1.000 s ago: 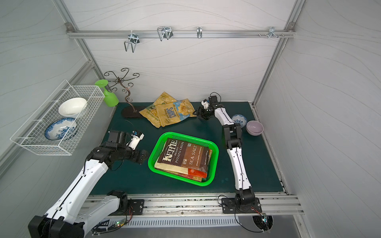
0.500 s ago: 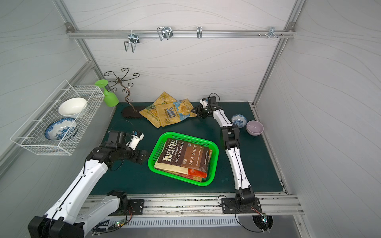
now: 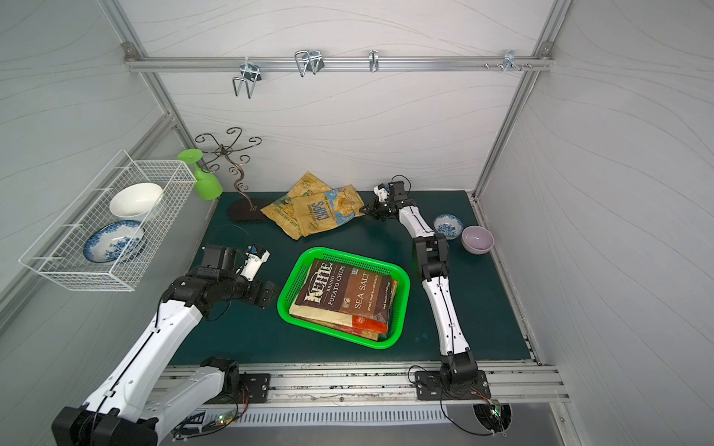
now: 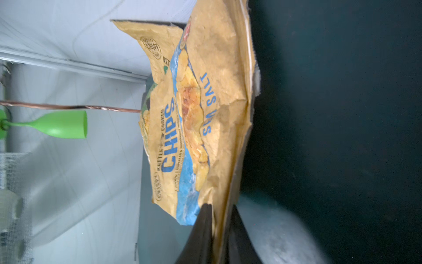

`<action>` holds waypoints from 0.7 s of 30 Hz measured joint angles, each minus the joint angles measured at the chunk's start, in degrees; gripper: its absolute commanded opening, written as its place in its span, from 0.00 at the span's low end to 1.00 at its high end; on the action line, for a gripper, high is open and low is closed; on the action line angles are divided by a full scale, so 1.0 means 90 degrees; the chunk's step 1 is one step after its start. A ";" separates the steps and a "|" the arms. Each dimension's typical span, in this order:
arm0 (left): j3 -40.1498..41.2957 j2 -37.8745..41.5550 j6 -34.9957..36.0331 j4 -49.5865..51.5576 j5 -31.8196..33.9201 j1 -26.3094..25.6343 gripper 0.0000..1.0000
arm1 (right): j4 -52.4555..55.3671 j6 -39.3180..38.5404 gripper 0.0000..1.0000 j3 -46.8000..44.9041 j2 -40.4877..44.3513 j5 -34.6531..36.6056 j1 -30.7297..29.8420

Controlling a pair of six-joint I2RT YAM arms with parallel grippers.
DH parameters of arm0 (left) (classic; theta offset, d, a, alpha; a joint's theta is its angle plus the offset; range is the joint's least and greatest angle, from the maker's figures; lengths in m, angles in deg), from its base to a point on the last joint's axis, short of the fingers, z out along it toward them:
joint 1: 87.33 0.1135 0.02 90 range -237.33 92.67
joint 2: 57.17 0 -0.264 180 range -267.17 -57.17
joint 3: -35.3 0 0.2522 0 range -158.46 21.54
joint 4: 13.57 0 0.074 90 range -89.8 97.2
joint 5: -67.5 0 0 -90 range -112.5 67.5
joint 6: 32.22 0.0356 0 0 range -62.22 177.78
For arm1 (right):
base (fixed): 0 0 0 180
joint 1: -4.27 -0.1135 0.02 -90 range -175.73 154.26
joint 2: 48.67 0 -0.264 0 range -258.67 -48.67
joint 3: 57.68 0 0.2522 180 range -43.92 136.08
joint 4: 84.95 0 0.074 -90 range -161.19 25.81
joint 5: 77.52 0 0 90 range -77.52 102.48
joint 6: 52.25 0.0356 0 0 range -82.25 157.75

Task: Put the potato chips into the basket
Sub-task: Pick up the potato chip from the center of the board.

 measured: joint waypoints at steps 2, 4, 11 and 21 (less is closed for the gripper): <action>0.0000 0.0000 0.0000 0.0000 0.0000 0.0000 0.98 | -0.0015 -0.0029 0.00 -0.0187 0.0068 0.0022 0.0000; 0.0000 0.0000 0.0000 0.0000 0.0000 0.0000 0.98 | -0.0022 -0.0066 0.00 -0.0447 0.0214 0.0044 -0.0002; 0.0000 0.0058 0.0000 0.0000 -0.0005 0.0000 0.98 | -0.0022 -0.0350 0.00 -0.1678 0.1489 0.0119 -0.0058; 0.0005 0.0216 0.0000 0.0000 -0.0007 0.0000 0.98 | -0.0017 -0.0748 0.00 -0.2523 0.3378 0.0505 -0.0461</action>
